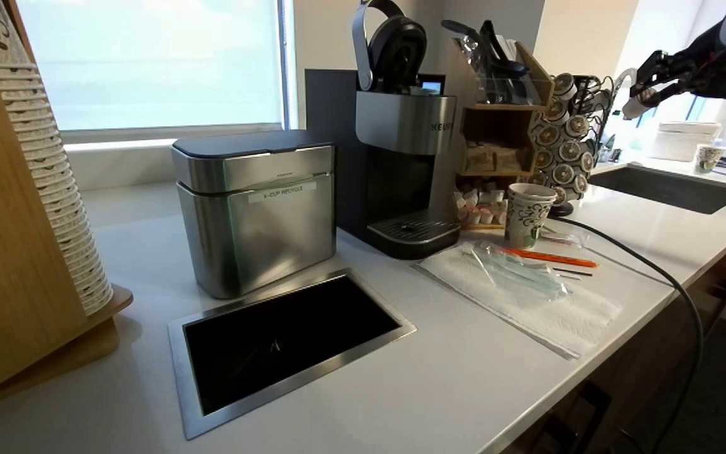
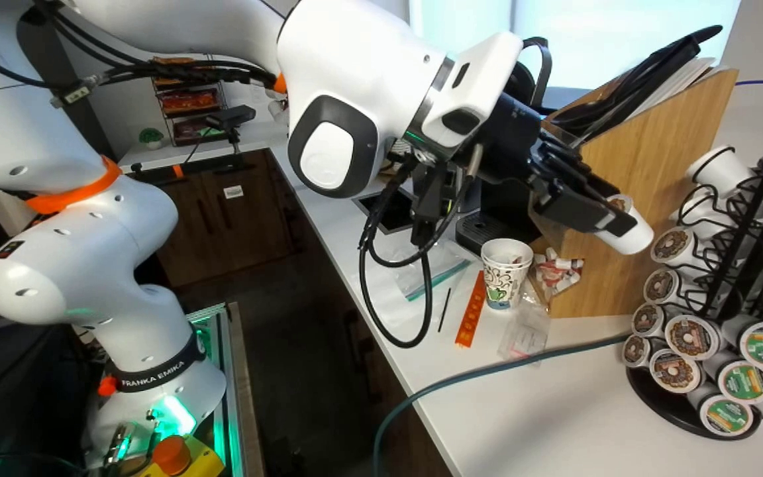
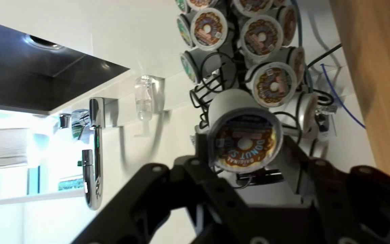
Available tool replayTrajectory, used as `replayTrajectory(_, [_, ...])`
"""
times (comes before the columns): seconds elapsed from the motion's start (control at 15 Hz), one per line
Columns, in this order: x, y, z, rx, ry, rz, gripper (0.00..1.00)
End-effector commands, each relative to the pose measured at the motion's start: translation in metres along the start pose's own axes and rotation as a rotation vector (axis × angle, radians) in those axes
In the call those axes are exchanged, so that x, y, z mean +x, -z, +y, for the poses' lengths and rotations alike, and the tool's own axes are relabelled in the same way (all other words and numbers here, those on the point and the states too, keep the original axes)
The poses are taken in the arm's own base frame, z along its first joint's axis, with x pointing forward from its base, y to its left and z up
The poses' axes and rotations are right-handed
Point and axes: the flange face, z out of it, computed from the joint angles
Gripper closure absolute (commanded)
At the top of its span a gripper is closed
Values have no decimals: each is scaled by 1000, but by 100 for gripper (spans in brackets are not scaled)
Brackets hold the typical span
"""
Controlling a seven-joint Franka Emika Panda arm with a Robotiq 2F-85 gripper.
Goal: Pick up the coffee pod from the counter and place it on the stand.
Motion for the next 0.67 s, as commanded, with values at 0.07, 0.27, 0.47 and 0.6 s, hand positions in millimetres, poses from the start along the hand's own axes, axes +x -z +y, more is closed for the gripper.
replayTrajectory(0.07, [5, -5, 9, -23, -6, 11, 47])
replayTrajectory(0.27, [6, -6, 4, -19, -4, 12, 47])
replayTrajectory(0.47, [5, -6, -20, 24, 12, 56, 72])
replayTrajectory(0.6, [6, -6, -37, 56, 23, 91, 72])
